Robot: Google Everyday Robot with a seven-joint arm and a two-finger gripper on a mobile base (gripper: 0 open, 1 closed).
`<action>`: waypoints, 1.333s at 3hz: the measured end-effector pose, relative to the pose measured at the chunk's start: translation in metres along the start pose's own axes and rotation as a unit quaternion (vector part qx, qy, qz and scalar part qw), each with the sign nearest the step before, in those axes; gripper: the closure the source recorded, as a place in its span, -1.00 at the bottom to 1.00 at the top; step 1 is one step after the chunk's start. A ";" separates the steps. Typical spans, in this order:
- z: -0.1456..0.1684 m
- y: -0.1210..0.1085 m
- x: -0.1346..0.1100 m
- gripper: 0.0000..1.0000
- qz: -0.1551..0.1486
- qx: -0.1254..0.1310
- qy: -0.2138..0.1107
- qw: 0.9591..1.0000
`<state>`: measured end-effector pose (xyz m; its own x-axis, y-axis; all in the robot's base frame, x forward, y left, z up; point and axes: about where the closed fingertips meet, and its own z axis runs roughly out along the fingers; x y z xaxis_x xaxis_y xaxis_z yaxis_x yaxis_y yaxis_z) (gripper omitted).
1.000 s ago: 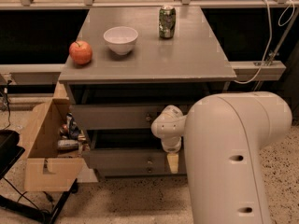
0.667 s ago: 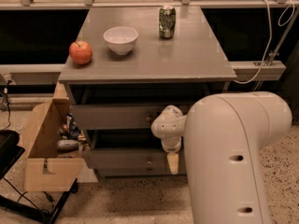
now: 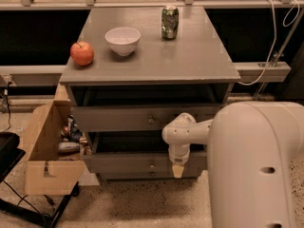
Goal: Open middle drawer
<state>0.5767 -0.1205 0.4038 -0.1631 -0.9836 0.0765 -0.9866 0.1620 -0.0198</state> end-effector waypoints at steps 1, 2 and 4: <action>-0.008 0.026 -0.004 0.27 0.027 -0.022 -0.023 0.999; -0.023 0.063 -0.008 0.75 0.067 -0.044 -0.044 0.996; -0.021 0.065 -0.008 0.43 0.066 -0.045 -0.043 0.996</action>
Offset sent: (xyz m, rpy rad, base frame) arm -0.1398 0.0466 0.0586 0.2137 0.1208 -0.3234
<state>0.5141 -0.1008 0.4229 -0.2946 -0.9556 -0.0065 -0.9536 0.2936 0.0663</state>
